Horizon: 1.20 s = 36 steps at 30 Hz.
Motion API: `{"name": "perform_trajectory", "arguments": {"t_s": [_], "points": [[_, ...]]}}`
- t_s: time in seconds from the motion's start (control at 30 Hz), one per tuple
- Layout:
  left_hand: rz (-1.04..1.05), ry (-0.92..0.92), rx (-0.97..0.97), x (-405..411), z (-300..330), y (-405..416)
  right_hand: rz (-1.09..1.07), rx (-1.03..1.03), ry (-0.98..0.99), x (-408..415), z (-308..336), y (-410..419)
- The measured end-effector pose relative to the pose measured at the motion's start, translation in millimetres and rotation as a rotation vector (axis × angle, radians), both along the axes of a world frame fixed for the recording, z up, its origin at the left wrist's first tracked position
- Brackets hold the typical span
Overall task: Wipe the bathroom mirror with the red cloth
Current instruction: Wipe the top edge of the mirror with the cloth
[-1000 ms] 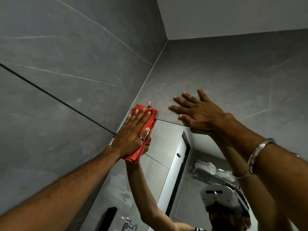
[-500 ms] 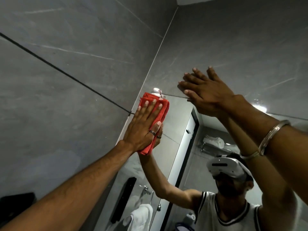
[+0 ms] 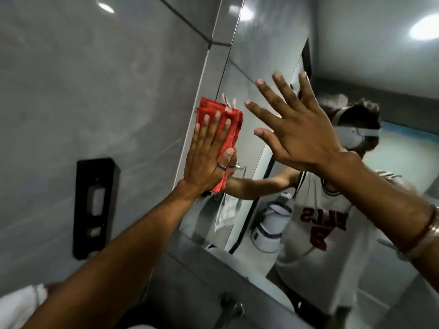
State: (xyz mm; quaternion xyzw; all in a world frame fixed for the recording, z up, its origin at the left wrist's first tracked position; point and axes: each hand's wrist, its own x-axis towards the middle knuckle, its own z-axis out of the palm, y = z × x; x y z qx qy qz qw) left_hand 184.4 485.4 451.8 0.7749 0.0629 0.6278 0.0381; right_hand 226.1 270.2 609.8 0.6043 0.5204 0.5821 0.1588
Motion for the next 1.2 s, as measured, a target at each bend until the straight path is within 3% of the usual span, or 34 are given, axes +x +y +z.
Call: {"name": "perform_trajectory", "arguments": {"t_s": [0.23,0.43,0.67,1.2], "points": [[0.015,0.010,0.004,-1,-121,-7,-0.013,-0.001,0.117,14,-110,-11],[0.052,-0.011,-0.081,-4,-186,-14,0.038,-0.033,0.166,15,-164,-29],[0.016,-0.060,-0.220,0,-192,-39,0.085,0.037,0.147,20,-181,-87],[-0.034,-0.020,-0.142,36,-194,-232,-0.154,0.170,0.177,39,-185,-224]]}}
